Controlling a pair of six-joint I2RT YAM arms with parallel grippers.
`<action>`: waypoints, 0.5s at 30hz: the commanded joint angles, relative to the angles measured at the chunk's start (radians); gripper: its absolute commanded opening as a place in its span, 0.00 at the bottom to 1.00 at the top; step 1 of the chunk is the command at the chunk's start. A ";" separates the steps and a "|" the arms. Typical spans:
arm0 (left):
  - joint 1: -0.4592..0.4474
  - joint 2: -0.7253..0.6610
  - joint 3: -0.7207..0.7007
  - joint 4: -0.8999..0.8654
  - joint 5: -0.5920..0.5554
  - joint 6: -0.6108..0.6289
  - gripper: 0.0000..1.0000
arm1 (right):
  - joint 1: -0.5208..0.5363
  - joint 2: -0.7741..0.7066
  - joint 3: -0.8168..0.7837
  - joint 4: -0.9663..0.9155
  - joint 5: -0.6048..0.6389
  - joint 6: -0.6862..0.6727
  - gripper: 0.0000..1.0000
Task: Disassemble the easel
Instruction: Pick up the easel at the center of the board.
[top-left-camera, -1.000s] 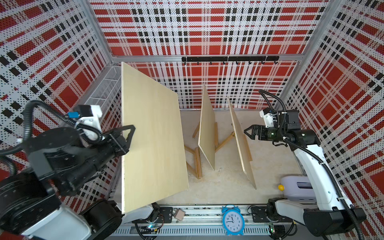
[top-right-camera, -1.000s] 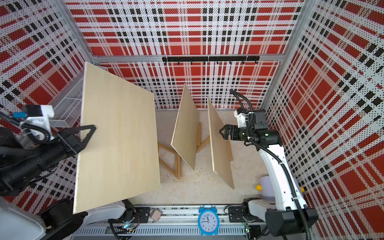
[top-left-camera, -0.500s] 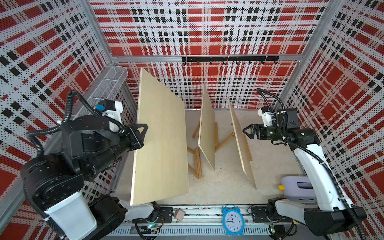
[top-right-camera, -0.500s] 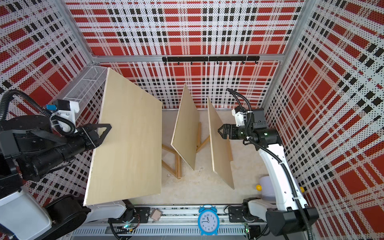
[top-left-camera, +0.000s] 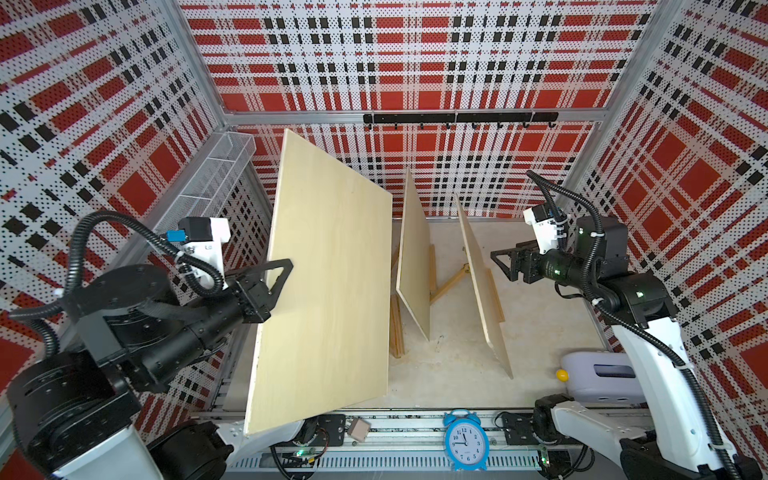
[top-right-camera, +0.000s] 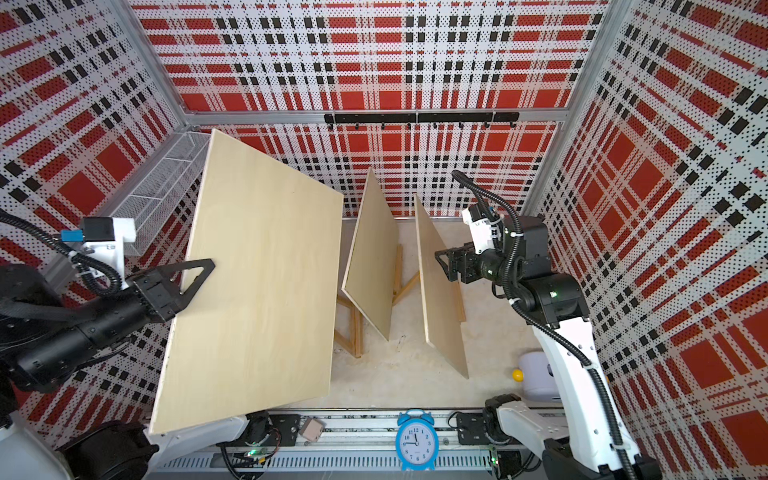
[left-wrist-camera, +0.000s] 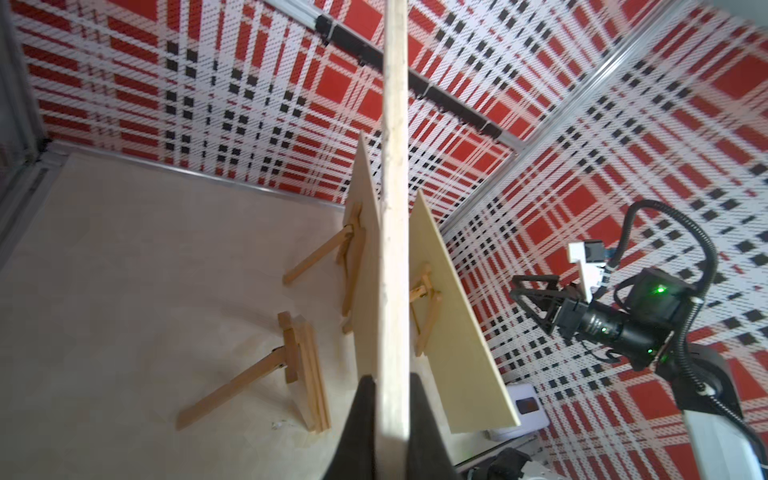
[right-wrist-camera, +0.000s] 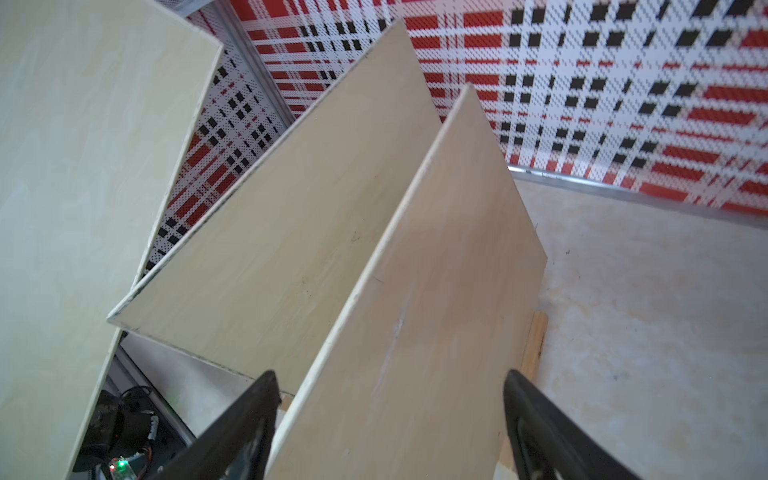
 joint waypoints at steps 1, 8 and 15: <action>0.000 -0.048 -0.003 0.415 0.021 -0.017 0.00 | 0.117 -0.008 0.053 0.013 0.045 -0.099 0.85; 0.001 -0.083 -0.031 0.536 0.031 -0.007 0.00 | 0.436 0.042 0.107 -0.021 0.241 -0.149 0.80; 0.004 -0.127 -0.073 0.666 0.012 0.018 0.00 | 0.644 0.053 0.064 -0.003 0.348 -0.168 0.73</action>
